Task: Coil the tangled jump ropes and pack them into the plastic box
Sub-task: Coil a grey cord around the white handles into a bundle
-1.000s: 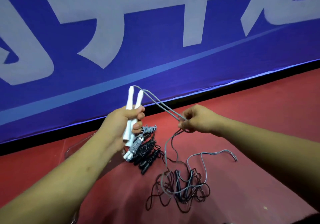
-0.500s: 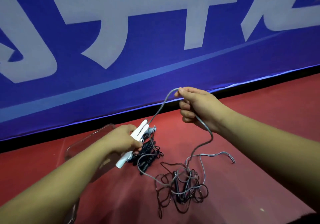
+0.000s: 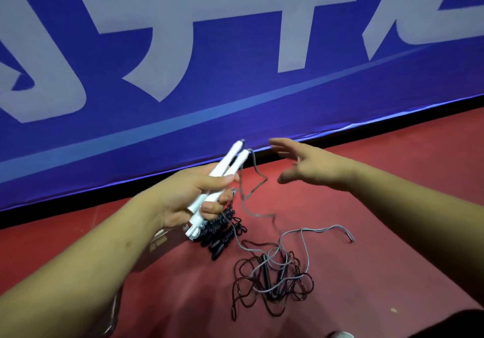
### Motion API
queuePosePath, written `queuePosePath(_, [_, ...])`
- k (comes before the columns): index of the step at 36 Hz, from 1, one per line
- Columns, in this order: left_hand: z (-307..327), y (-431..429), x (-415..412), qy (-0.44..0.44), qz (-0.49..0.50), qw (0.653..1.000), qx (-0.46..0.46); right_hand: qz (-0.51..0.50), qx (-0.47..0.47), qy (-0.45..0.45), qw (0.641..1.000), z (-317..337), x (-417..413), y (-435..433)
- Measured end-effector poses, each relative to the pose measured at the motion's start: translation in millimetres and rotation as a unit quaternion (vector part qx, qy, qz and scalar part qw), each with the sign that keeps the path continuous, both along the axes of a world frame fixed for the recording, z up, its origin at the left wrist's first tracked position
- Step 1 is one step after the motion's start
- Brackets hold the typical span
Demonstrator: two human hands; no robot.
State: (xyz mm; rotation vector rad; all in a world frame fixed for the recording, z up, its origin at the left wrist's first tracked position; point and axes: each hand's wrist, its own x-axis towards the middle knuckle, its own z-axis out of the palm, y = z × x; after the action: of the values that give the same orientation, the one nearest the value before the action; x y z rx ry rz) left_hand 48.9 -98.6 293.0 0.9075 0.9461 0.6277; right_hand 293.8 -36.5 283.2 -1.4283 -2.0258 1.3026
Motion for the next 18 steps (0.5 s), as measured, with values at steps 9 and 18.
queuePosePath(9, [-15,7,-13,0.141,-0.093,0.983,0.078,-0.004,0.019,0.097,0.995,-4,-34,-12])
queuePosePath(18, [-10,-9,-2,0.052,-0.080,0.995,0.037,0.036,0.009,0.141,0.989,1,-43,-23])
